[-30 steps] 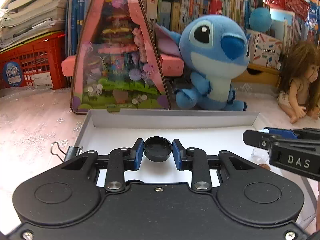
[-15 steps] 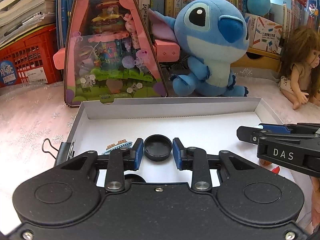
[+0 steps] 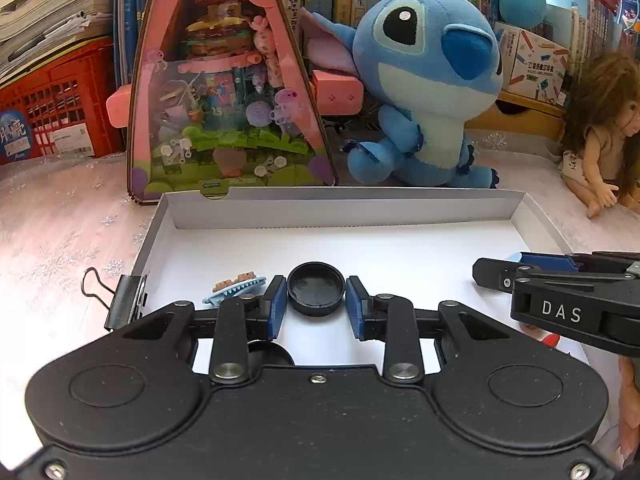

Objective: Organize rigid objects
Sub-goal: 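Open both tools to drop the cup and hair clip into the tray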

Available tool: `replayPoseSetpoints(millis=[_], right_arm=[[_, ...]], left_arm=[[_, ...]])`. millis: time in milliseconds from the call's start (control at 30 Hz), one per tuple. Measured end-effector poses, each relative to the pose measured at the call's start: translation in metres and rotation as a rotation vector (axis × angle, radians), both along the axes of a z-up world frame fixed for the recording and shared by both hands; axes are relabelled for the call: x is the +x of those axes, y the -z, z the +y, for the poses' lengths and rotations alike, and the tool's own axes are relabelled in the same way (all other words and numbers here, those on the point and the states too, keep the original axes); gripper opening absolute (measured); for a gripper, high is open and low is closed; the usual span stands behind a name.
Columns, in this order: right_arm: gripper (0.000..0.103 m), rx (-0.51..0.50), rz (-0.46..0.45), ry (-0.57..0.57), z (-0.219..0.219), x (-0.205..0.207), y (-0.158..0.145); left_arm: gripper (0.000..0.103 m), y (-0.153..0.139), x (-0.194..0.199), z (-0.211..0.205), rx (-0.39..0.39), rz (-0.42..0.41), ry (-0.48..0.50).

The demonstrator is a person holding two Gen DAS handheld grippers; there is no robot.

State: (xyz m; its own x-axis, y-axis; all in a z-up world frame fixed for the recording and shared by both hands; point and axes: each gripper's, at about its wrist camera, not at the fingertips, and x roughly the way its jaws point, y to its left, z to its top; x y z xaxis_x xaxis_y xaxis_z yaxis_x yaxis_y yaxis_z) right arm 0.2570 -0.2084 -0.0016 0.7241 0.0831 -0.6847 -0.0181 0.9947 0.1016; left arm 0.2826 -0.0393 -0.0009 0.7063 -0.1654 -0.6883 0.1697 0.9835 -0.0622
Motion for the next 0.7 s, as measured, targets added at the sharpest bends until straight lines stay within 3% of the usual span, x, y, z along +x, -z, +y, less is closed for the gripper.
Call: replayPoseSetpoints(millis=[267,333,533,633,700], right_arm=[[0.049,0.007,0.003,0.002,-0.0006,-0.0001,-0.0001],[0.058,0.012,0.001,0.004,-0.0012,-0.0002,0.0],[0.066,0.02,-0.006,0.013,-0.0024,-0.0019,-0.0005],[0.07,0.016,-0.007,0.01,-0.0017,-0.0019,-0.0007],[0.071,0.015,-0.007,0.009,-0.0016,-0.0021,-0.0007]], left_arm=[[0.031,-0.0003,0.0004,-0.0015,0.014,0.003,0.0],[0.031,-0.0003,0.0006,-0.0018,0.015,0.004,-0.001],[0.031,-0.0001,0.0008,-0.002,0.015,0.003,-0.004],[0.042,-0.0001,0.0009,-0.003,0.023,0.003,-0.006],[0.043,0.0,0.0011,-0.0033,0.027,0.004,-0.009]])
